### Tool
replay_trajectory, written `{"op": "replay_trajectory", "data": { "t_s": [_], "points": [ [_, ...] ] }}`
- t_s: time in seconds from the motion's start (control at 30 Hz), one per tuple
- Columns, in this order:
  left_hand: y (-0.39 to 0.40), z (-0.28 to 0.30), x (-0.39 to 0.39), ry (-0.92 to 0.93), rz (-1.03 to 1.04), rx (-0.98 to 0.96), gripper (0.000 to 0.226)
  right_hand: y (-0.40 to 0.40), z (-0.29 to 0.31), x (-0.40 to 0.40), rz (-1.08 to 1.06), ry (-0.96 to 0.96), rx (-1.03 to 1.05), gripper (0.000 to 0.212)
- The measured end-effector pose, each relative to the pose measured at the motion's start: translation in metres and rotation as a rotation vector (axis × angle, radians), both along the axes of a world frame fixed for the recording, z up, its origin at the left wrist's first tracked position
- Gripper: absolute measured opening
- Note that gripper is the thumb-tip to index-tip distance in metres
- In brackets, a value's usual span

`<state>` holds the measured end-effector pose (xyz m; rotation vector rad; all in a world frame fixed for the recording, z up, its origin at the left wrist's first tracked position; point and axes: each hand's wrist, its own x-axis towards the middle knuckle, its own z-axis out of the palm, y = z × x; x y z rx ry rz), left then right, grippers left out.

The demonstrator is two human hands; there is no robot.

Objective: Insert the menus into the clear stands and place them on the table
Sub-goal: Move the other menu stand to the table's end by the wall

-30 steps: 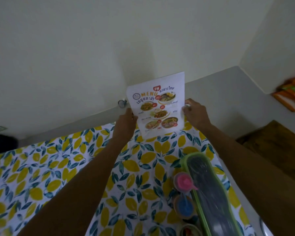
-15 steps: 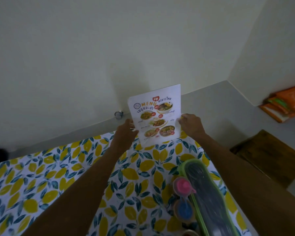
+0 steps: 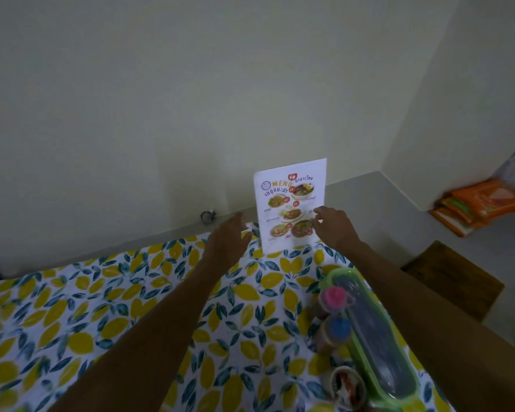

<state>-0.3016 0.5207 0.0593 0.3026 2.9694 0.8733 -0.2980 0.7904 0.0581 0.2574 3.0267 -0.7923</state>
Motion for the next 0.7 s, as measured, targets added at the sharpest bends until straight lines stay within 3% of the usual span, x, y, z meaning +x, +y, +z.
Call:
{"op": "replay_trajectory", "data": {
  "t_s": [0.27, 0.7],
  "points": [
    [-0.098, 0.015, 0.085, 0.242, -0.058, -0.386, 0.065, -0.113, 0.045, 0.082, 0.202, -0.070, 0.355, 0.049],
    [-0.341, -0.009, 0.264, 0.130, 0.150, -0.377, 0.064, -0.391, 0.013, 0.197, 0.563, -0.090, 0.353, 0.054]
  ]
}}
